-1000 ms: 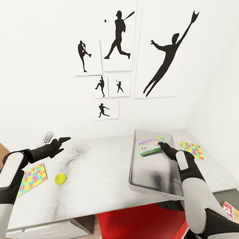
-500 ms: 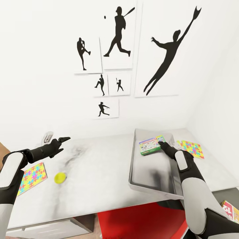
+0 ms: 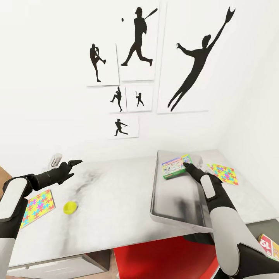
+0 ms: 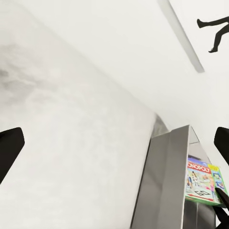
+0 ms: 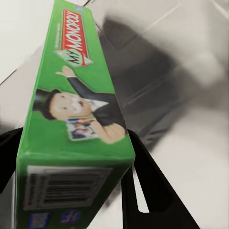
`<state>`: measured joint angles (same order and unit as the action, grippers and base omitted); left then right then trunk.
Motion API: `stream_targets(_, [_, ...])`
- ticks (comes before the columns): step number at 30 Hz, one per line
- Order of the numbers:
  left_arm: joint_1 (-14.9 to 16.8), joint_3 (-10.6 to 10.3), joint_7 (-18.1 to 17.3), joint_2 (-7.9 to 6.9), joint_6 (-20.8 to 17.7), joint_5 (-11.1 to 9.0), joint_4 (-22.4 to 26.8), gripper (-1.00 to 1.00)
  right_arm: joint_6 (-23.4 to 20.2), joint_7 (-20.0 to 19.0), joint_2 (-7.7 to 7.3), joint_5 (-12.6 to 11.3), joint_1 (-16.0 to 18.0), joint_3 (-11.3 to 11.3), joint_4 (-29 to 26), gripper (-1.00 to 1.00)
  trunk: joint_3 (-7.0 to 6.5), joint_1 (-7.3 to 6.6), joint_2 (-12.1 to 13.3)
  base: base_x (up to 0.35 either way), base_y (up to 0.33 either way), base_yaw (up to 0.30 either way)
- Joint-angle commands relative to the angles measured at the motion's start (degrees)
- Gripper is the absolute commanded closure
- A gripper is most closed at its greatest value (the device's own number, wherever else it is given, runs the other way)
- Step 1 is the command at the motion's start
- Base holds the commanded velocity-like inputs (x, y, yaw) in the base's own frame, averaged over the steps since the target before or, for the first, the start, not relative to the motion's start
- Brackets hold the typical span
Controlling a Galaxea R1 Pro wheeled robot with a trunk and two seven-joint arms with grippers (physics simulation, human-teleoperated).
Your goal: Put all the toys in the child's room - the three board games (two on the bed and one on the table), the two jigsaw puzzles on the table, and the tennis ball on the table - inside the toy box on the table in the child's room.
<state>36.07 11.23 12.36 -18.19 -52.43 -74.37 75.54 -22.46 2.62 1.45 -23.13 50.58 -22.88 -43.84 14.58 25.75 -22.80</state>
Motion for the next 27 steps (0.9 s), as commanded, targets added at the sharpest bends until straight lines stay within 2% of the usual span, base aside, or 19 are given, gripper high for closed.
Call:
stream_targets(1, [0.05,0.04,0.56,0.0,-0.21,-0.61,0.04,-1.0,0.2,0.28,0.07,-0.6,0.05,-0.09,-0.11,1.0,0.11,0.03,-0.12,0.0,0.0,0.0])
stream_targets(11, [0.05,-0.09,0.56,0.0,-0.21,-0.6,0.04,-1.0,2.97,0.28,0.45,-0.6,0.05,0.18,-0.04,1.0,0.12,0.03,-0.12,0.0,0.0,0.0])
stream_targets(27, [0.05,-0.07,0.56,0.0,-0.21,-0.6,0.03,-1.0,3.53,0.28,0.65,-0.6,0.05,0.28,-0.02,1.0,0.47,0.03,-0.12,0.0,0.0,0.0])
